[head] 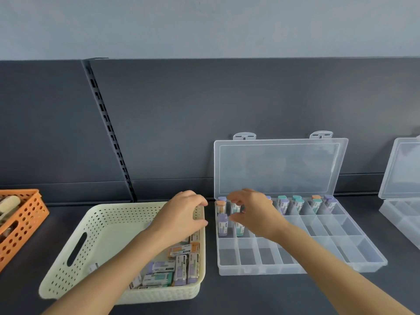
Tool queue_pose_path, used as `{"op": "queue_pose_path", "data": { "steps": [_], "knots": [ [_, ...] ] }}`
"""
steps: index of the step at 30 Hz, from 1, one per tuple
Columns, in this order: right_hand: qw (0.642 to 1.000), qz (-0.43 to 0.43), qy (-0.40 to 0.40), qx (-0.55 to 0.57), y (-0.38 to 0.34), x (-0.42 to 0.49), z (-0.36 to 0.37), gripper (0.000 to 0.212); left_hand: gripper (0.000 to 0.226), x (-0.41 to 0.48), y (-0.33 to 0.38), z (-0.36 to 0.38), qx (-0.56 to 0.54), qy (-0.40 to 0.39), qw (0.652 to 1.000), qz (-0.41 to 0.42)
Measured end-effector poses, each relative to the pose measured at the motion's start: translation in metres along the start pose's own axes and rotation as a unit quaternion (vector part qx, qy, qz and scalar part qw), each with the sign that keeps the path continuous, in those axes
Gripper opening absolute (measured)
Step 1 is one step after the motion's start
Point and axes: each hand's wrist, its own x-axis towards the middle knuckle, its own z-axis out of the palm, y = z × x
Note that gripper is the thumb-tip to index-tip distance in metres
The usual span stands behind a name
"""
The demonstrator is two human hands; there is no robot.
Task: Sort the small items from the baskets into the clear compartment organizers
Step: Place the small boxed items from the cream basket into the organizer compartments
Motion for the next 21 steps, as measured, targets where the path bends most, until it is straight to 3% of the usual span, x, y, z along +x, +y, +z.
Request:
{"op": "queue_pose_path", "data": {
  "steps": [6,11,16,21],
  "knots": [
    [0.998,-0.059,-0.011,0.030,-0.043,0.000,0.015,0.040,0.041,-0.028,-0.036,-0.018,-0.013,-0.021,0.998,-0.050],
    [0.995,-0.097,-0.040,0.007,-0.067,0.005,0.034,0.034,0.045,-0.054,-0.065,-0.020,-0.022,-0.139,0.988,-0.066],
    [0.992,-0.105,-0.067,0.001,-0.081,0.009,0.045,0.035,0.048,-0.069,-0.077,-0.016,-0.015,-0.251,0.967,-0.045],
    [0.992,-0.101,-0.078,0.000,-0.087,0.013,0.056,0.034,0.039,-0.067,-0.079,-0.007,0.055,-0.261,0.964,0.001]
  ]
}}
